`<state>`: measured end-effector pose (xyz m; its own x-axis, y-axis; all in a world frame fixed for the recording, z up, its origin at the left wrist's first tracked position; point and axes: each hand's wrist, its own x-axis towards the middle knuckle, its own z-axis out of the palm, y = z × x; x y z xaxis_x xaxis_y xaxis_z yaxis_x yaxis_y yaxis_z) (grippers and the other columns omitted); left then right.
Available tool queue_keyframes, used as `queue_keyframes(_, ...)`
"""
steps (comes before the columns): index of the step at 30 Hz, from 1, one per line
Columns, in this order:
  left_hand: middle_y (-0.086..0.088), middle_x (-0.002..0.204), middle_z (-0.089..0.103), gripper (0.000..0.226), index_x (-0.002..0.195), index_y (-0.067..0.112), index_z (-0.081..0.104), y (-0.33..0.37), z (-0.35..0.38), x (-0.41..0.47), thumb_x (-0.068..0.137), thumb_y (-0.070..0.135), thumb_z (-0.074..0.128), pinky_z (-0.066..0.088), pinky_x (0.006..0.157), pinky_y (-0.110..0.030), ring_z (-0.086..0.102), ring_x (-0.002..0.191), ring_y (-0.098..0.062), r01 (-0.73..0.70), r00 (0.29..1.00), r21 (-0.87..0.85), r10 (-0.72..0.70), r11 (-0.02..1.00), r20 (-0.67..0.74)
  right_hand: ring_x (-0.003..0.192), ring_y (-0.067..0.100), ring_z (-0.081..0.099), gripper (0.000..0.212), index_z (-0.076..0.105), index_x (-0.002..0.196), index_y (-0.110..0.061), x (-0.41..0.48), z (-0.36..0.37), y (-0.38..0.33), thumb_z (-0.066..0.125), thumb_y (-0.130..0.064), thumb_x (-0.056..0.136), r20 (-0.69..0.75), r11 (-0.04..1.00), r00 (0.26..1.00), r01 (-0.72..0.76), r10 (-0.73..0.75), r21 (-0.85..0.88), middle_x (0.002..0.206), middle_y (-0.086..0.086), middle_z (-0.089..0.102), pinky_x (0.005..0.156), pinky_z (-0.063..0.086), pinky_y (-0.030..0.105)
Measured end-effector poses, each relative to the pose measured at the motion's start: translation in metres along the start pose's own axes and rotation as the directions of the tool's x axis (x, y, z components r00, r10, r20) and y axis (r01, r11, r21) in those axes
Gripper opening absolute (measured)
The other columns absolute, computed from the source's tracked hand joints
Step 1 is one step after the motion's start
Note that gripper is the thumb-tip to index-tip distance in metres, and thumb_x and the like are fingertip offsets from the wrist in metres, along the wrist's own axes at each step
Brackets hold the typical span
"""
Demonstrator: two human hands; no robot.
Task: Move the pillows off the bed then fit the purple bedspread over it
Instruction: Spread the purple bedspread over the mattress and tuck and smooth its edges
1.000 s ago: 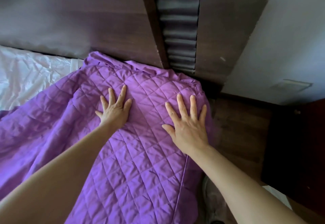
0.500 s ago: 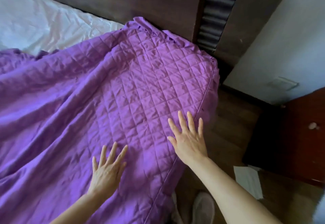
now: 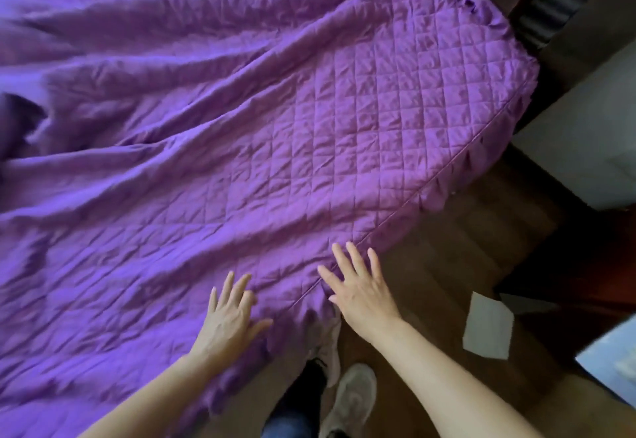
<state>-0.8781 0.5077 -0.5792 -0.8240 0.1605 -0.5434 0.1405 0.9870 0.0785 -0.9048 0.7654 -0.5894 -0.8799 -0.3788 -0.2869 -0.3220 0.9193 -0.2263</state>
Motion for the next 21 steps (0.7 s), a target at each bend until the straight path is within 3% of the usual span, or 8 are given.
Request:
queue_keyframes(3,-0.017,0.124,0.057,0.068,0.089,0.01,0.058,-0.014,0.027,-0.031,0.056,0.068,0.07,0.05,0.072,-0.063,0.05,0.117,-0.044,0.015,0.98,0.134,-0.041,0.991,0.195,0.126,0.039,0.047,0.066,0.064,0.118,-0.021,-0.008,0.015,-0.029,0.085,-0.027,0.057,0.078,0.998,0.996,0.05,-0.048,-0.026,0.136,0.017,0.051,0.097,0.039,0.061)
queue_keyframes(5,-0.018,0.12,0.058,0.074,0.089,0.005,0.064,-0.022,0.042,-0.039,0.035,0.049,0.088,0.052,0.07,-0.061,0.052,0.112,-0.045,0.048,0.981,0.152,-0.075,0.987,0.179,0.126,0.041,0.045,0.055,0.064,0.116,-0.016,-0.003,0.022,-0.045,0.079,-0.018,0.063,0.056,0.995,0.997,0.061,-0.056,-0.079,0.137,0.02,0.05,0.098,0.037,0.062)
queue_keyframes(6,-0.017,0.118,0.056,0.061,0.087,0.006,0.065,-0.023,0.043,-0.04,0.041,0.039,0.088,0.053,0.07,-0.059,0.052,0.111,-0.044,0.026,0.99,0.182,-0.05,0.983,0.129,0.126,0.042,0.045,0.047,0.064,0.112,-0.014,0.002,0.024,-0.05,0.074,-0.015,0.066,0.038,0.991,0.998,0.062,-0.058,-0.116,0.136,0.02,0.05,0.099,0.036,0.063)
queue_keyframes(8,-0.01,0.114,0.047,0.025,0.083,0.01,0.066,-0.027,0.045,-0.04,0.065,0.027,0.062,0.053,0.074,-0.057,0.046,0.112,-0.037,-0.049,0.998,0.198,0.058,0.979,-0.037,0.123,0.042,0.047,0.029,0.065,0.1,-0.014,0.013,0.029,-0.057,0.062,-0.012,0.072,0.001,0.98,0.998,0.063,-0.064,-0.188,0.131,0.02,0.054,0.099,0.036,0.063)
queue_keyframes(10,-0.003,0.109,0.044,0.028,0.078,0.016,0.065,-0.032,0.054,-0.043,0.068,0.026,0.041,0.052,0.078,-0.058,0.043,0.11,-0.027,-0.116,0.982,0.134,0.134,0.984,-0.136,0.118,0.041,0.051,0.021,0.065,0.088,-0.014,0.017,0.038,-0.062,0.047,-0.011,0.077,-0.02,0.967,0.996,0.08,-0.088,-0.242,0.121,0.018,0.059,0.099,0.037,0.06)
queue_keyframes(14,0.005,0.109,0.045,0.018,0.082,0.027,0.055,-0.045,0.071,-0.064,0.071,0.034,0.042,0.052,0.081,-0.053,0.043,0.106,-0.018,-0.232,0.946,0.062,0.24,0.971,-0.219,0.112,0.037,0.056,0.025,0.065,0.078,-0.013,-0.01,0.057,-0.067,0.04,-0.009,0.078,-0.009,0.949,0.991,0.123,-0.131,-0.291,0.118,0.019,0.061,0.095,0.043,0.056)
queue_keyframes(17,-0.001,0.125,0.054,0.027,0.102,0.03,0.049,-0.066,0.073,-0.074,0.079,0.04,0.04,0.053,0.082,-0.05,0.04,0.119,-0.021,-0.23,0.952,0.045,0.235,0.972,-0.197,0.115,0.038,0.054,0.019,0.062,0.087,-0.01,-0.02,0.056,-0.084,0.05,-0.005,0.074,-0.05,0.974,0.997,0.054,-0.067,-0.22,0.125,0.022,0.056,0.096,0.043,0.056)
queue_keyframes(21,-0.007,0.145,0.042,0.05,0.136,0.03,0.041,-0.118,0.072,-0.087,0.088,0.042,0.032,0.04,0.089,-0.065,0.039,0.131,-0.04,0.05,0.993,0.05,-0.044,0.997,-0.107,0.13,0.042,0.038,0.064,0.048,0.132,-0.017,-0.012,0.049,-0.139,0.038,-0.003,0.07,-0.025,0.986,0.998,0.056,-0.06,-0.16,0.146,0.02,0.037,0.103,0.034,0.058)
